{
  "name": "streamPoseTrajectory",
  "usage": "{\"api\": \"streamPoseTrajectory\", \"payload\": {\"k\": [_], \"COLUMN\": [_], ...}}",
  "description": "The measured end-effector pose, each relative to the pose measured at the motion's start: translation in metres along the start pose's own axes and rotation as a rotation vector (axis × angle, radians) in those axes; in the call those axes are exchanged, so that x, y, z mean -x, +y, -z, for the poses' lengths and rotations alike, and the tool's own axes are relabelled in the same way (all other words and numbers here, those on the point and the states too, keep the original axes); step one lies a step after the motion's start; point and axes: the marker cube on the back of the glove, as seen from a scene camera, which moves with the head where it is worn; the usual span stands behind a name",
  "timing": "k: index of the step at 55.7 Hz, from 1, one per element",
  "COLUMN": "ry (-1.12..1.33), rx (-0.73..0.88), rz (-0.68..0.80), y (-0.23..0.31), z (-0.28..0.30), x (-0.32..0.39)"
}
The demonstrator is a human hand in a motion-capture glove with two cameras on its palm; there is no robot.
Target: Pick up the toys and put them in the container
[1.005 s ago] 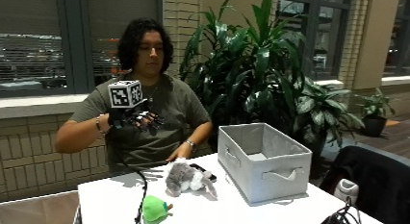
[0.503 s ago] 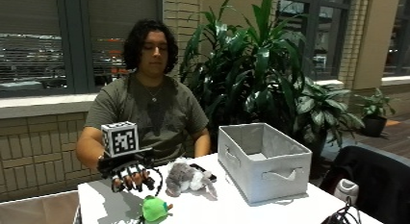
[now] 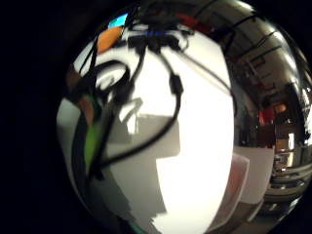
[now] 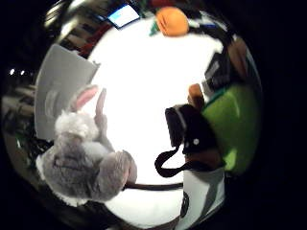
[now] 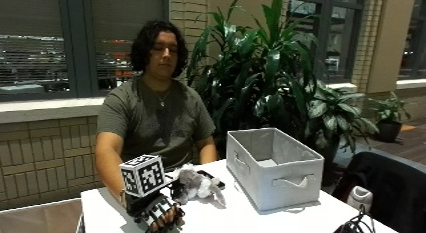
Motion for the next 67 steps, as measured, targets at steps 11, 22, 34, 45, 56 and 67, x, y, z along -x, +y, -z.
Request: {"api": "streamPoseTrajectory", "payload": {"k": [11, 22, 34, 45, 56, 67], "ry": [-0.176, -0.304, -0.369, -0.094, 0.006, 0.055], "rx": [-0.239, -0.487, -0.337, -0.062, 0.039, 0.258], "rz": [0.140, 0.623, 0.559, 0.691, 0.248, -0.136], "y": [-0.014, -0.031, -0.070, -0.087, -0.123, -0.131], "z": [0.097, 0.242, 0.254, 0.195, 0.137, 0.050], "x": [0.057, 0.227, 0.358, 0.349, 0.187, 0.032]}}
